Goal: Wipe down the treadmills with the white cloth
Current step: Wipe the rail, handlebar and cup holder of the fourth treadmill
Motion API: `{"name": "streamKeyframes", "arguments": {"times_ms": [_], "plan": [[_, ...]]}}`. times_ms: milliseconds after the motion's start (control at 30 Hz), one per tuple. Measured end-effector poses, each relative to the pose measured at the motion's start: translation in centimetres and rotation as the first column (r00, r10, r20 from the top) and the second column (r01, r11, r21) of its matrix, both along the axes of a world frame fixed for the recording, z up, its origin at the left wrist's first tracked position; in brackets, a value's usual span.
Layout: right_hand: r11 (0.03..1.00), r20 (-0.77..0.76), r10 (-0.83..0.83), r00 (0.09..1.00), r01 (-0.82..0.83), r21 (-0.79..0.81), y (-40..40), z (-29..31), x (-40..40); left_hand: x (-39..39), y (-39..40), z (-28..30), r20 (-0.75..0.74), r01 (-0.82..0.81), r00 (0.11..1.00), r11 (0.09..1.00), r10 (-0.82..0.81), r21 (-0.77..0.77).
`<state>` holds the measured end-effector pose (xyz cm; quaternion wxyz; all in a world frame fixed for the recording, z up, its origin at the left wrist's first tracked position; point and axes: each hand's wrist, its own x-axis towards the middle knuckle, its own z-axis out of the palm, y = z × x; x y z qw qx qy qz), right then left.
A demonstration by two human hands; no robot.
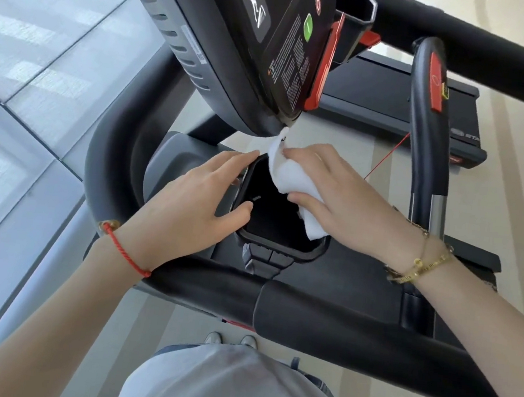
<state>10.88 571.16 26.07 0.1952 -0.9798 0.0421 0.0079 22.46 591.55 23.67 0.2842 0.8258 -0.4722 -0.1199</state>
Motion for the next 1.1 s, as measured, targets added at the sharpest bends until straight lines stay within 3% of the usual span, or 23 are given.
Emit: {"name": "streamKeyframes", "arguments": {"times_ms": [200,433,633,933,1100], "plan": [[0.997,0.104,0.071,0.992,-0.066,-0.048,0.4,0.6,-3.6,0.1,0.0,-0.2,0.011,0.019,1.0,1.0,-0.019,0.003],[0.973,0.025,0.228,0.973,-0.229,0.028,3.3,1.1,-5.3,0.0,0.3,0.1,0.055,0.04,0.998,0.999,-0.041,0.013],[0.979,0.082,0.199,0.977,-0.194,-0.06,4.3,0.4,-5.1,-0.8,1.7,0.1,0.139,0.07,0.988,0.996,-0.063,-0.046],[0.997,0.175,0.076,0.982,-0.07,-0.037,6.0,0.0,-6.5,-1.7,2.2,0.2,0.246,0.113,0.966,0.986,-0.079,-0.125],[0.981,0.257,0.031,0.966,0.02,-0.194,7.3,0.3,-7.8,-3.7,3.4,0.4,0.268,0.162,0.957,0.972,-0.112,-0.171]]}}
